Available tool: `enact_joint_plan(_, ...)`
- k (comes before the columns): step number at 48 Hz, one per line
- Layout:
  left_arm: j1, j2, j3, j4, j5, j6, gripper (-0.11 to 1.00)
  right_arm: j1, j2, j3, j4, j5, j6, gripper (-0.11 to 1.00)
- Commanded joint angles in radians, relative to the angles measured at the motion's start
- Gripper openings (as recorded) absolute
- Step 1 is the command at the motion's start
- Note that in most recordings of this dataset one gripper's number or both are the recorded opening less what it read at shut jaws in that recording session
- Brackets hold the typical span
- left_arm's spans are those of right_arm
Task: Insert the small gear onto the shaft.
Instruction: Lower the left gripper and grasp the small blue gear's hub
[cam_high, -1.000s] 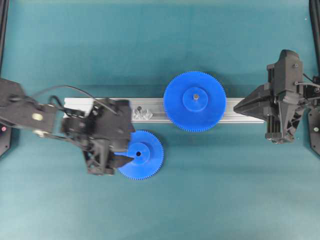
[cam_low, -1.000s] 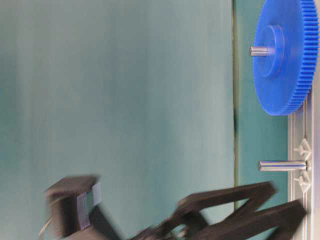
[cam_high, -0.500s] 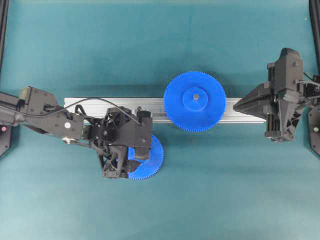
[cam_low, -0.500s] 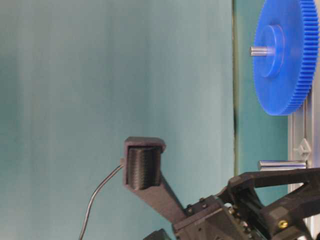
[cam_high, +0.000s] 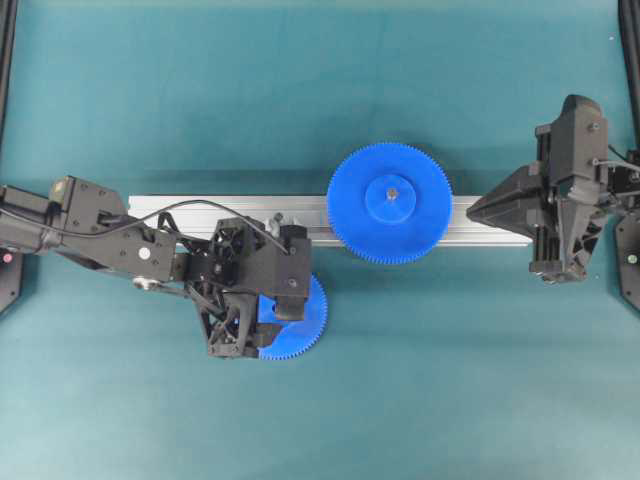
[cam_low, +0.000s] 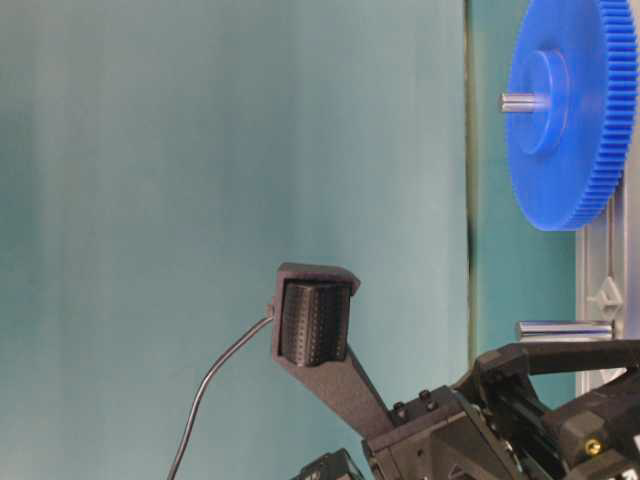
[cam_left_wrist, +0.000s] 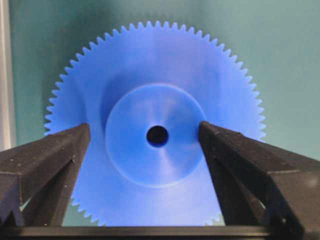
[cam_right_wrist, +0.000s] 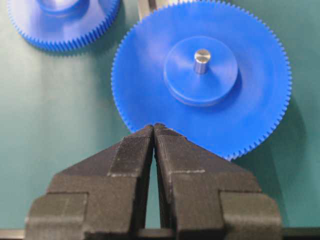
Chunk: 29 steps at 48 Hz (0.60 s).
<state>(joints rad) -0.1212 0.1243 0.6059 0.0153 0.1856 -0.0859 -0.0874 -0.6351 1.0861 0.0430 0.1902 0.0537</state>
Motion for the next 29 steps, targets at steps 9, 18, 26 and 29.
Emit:
enact_joint_plan(9, -0.029, 0.005, -0.025, 0.002, 0.012, -0.005, 0.93, -0.003, -0.003, -0.003, 0.0, -0.011, 0.009, 0.13)
enact_joint_plan(18, -0.04, 0.005, -0.018, 0.002, 0.035, -0.048, 0.93, -0.003, -0.005, -0.002, 0.002, -0.011, 0.009, 0.13)
enact_joint_plan(26, -0.04, 0.006, -0.017, 0.002, 0.04, -0.054, 0.93, -0.003, -0.005, 0.006, 0.0, -0.021, 0.029, 0.13)
enact_joint_plan(29, -0.04, 0.009, -0.018, 0.002, 0.038, -0.054, 0.93, -0.003, -0.006, 0.011, 0.0, -0.031, 0.041, 0.13)
